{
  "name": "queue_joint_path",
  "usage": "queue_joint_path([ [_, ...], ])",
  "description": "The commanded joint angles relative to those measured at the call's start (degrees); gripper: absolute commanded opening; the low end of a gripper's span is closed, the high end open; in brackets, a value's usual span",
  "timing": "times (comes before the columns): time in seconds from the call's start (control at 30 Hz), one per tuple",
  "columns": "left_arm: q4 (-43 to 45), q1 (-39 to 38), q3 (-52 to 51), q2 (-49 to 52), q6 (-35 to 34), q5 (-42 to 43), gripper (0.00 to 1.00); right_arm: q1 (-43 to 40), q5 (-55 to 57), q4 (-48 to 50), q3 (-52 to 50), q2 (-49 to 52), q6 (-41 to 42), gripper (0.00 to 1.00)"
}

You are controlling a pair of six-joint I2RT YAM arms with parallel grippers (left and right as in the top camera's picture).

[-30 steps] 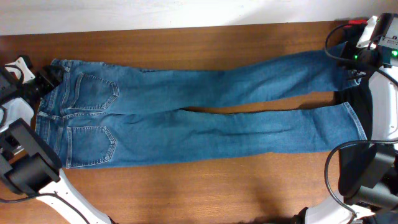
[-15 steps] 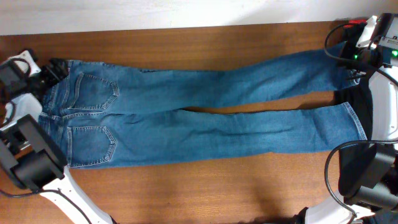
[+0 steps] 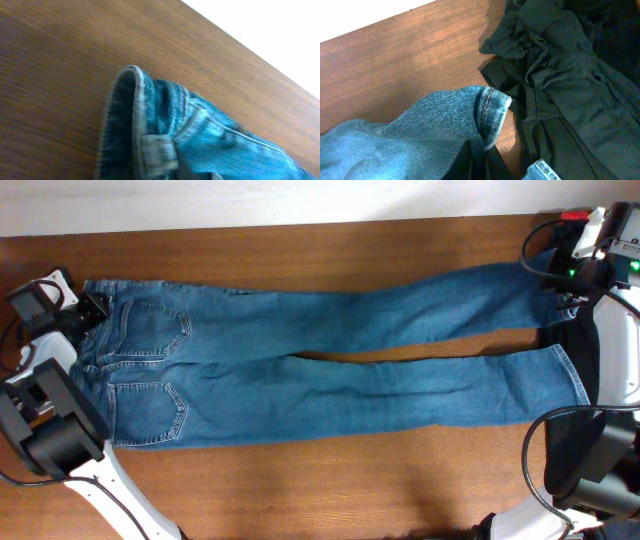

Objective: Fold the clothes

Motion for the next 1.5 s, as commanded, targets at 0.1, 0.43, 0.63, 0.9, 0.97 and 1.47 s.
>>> queue_joint_path([
  [0.1, 0.13, 3.72, 2.01, -5.20, -5.29, 19.96, 0.01, -0.44, -3.76, -2.10, 0.15, -1.57, 2.16, 0.04],
  [0.43, -14.71, 11.04, 2.01, -21.77, -3.96, 28.02, 0.01, -0.48, -13.09, -17.46, 5.97, -5.31, 2.19, 0.04],
  [0.63, -32.13, 13.64, 2.01, -23.06, 1.51, 26.86, 0.03, -2.43, -12.92, -21.31, 10.51, -8.15, 0.55, 0.04],
  [0.9, -48.83, 13.73, 2.01, -23.06, 11.04, 2.36, 0.03, -6.21, -3.72, -33.75, 9.60, -9.31, -13.05, 0.04],
  [0.97, -50.45, 13.73, 2.01, -23.06, 11.04, -0.42, 0.03, -6.73, 0.87, -31.65, 7.39, -9.29, -11.08, 0.04],
  [1.47, -55.87, 15.45, 1.95, -22.91, 7.96, -17.31, 0.04, -9.92, 22.97, -13.07, -15.02, -9.01, 4.81, 0.04],
])
